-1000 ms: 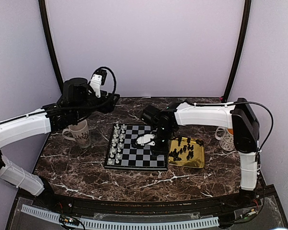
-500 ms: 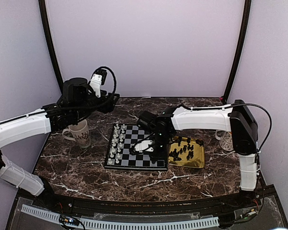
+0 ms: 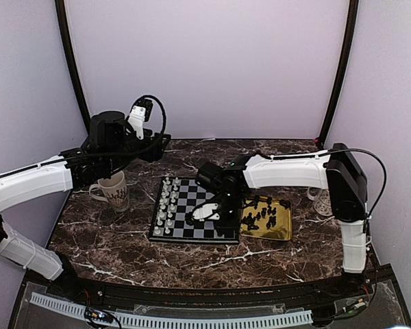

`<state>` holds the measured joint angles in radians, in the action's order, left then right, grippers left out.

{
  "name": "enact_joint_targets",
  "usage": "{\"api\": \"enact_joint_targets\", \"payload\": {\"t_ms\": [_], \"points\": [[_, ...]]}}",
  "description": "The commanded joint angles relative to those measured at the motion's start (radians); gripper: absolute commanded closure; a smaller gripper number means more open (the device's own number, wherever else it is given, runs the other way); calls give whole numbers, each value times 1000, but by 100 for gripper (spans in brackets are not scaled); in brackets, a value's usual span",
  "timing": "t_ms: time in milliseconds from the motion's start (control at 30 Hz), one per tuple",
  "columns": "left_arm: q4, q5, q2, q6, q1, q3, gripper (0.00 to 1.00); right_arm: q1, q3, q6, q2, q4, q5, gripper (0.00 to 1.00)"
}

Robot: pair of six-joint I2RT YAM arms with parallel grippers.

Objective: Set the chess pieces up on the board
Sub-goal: Place the pawn at h7.

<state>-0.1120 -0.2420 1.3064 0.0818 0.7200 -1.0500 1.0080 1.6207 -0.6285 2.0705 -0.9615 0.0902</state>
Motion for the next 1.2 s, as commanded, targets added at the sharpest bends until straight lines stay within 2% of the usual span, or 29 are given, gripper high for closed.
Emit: {"api": "enact_joint_targets", "payload": {"t_ms": [0, 200, 467, 567, 800, 900, 933, 967, 1000, 1167], "points": [[-18, 10, -33, -14, -3, 5, 33, 16, -15, -2, 8, 9, -3, 85], [-18, 15, -33, -13, -3, 5, 33, 18, 1, 2, 23, 8, -2, 92], [-17, 19, -30, -13, -4, 4, 33, 18, 7, 8, 28, 14, -3, 94], [-15, 23, -27, -13, -4, 3, 33, 18, 7, 9, 31, 15, -9, 93], [-14, 24, -22, -13, -3, 4, 33, 18, 14, 15, 10, 19, -3, 83], [-15, 22, -20, -13, -3, 5, 33, 18, 25, 13, -22, 11, -10, 72], [-15, 21, -19, -13, -3, 5, 33, 17, 23, 15, -38, 11, -16, 58], [-15, 22, -17, -13, -3, 5, 33, 15, 22, 23, -54, 13, -26, 12], [-15, 23, -15, -13, -4, 5, 33, 11, 20, 30, -72, 13, -27, 1], [-15, 24, -8, -9, -3, 5, 32, -63, 8, 64, -203, 11, 37, 0]]}}
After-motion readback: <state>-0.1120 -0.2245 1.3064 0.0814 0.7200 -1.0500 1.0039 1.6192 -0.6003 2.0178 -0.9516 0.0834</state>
